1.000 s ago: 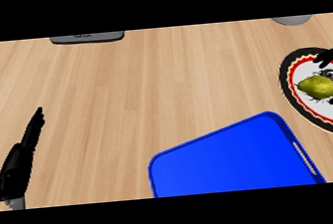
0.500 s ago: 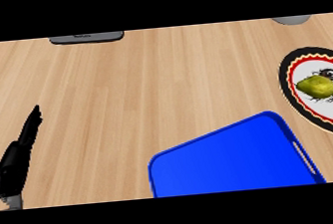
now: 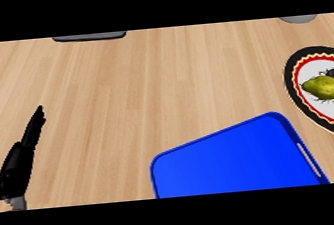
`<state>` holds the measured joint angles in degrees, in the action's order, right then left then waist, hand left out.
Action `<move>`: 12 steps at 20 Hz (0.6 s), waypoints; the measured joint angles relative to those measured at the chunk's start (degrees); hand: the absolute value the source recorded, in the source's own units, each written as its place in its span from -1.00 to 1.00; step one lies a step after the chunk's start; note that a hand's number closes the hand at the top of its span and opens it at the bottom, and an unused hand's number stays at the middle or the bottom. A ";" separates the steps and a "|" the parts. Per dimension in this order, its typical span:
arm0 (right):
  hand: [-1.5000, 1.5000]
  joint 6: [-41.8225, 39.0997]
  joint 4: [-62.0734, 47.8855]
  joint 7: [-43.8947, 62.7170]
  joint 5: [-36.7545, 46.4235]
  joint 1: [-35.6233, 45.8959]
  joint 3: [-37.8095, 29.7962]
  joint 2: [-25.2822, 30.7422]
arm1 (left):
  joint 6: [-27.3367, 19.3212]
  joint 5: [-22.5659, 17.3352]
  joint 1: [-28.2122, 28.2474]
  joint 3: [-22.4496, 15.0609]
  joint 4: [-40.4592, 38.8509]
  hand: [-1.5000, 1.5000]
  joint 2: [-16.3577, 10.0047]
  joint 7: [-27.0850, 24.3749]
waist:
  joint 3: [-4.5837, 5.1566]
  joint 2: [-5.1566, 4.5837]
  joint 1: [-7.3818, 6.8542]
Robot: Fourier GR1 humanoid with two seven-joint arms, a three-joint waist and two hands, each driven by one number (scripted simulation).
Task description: Pick the pear from the tray and place it in the plate
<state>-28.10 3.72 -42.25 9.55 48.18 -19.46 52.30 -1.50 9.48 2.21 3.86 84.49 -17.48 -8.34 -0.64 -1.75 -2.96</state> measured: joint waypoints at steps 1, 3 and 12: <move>-1.00 -0.65 0.18 0.40 -0.58 -0.28 -0.54 0.59 | -0.11 0.03 -0.19 0.05 -0.08 0.00 0.06 0.04 | -0.05 -0.10 0.07; -1.00 -1.40 0.78 0.65 -1.55 -1.30 -1.41 1.51 | -0.03 -0.09 -0.12 0.18 0.17 0.00 -0.02 0.04 | -0.17 -0.19 0.08; -1.00 -2.85 4.52 2.13 -3.70 -3.95 -3.04 4.18 | 0.08 -0.09 -0.20 0.21 0.33 0.00 -0.02 -0.35 | -0.45 -0.65 -0.33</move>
<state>-30.95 8.24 -40.11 5.84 44.23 -22.49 56.49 -1.41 9.39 2.01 4.08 84.82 -17.50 -8.70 -1.08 -2.40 -3.29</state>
